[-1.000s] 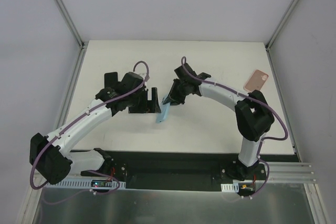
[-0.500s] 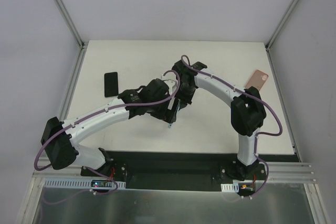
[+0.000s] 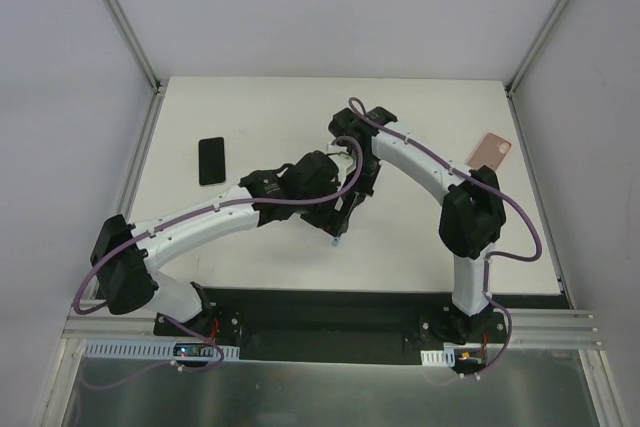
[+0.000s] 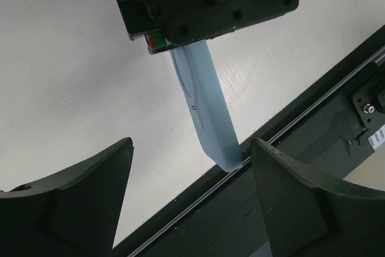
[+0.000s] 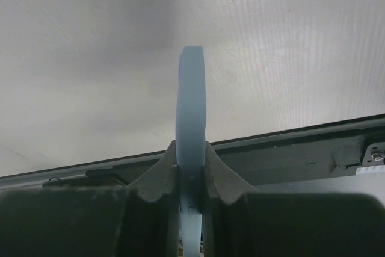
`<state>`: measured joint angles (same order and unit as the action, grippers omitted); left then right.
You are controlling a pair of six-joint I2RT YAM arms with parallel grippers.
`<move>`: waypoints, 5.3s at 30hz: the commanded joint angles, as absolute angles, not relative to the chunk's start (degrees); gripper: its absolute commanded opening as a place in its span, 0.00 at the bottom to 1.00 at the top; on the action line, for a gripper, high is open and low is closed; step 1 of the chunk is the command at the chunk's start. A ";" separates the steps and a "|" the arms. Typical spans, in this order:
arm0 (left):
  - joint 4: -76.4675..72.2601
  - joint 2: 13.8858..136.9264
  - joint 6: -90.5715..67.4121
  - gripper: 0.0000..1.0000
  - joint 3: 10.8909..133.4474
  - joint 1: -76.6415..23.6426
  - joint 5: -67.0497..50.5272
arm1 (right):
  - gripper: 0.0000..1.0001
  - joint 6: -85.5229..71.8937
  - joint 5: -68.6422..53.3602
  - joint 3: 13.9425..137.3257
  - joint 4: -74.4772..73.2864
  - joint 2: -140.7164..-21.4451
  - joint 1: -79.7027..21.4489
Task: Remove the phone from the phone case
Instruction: Adjust the phone, then remove the phone case from the phone.
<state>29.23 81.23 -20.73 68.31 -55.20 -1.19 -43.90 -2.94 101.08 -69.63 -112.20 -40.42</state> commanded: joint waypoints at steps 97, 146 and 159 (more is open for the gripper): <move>-17.67 57.48 -56.60 0.80 41.22 -22.77 -46.58 | 0.02 -36.21 -42.09 55.63 10.20 -72.86 -28.21; -59.16 70.58 -81.39 0.00 34.45 -21.36 -58.36 | 0.74 -25.68 -46.45 62.83 -2.51 -77.54 -32.61; -54.06 69.43 -81.04 0.00 33.84 -19.25 -50.28 | 0.95 -23.81 -14.26 61.61 -28.73 -60.91 -36.37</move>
<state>-51.18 71.88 -81.41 32.93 -19.75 -54.57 -23.86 -29.80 60.01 -18.96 -64.18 -31.57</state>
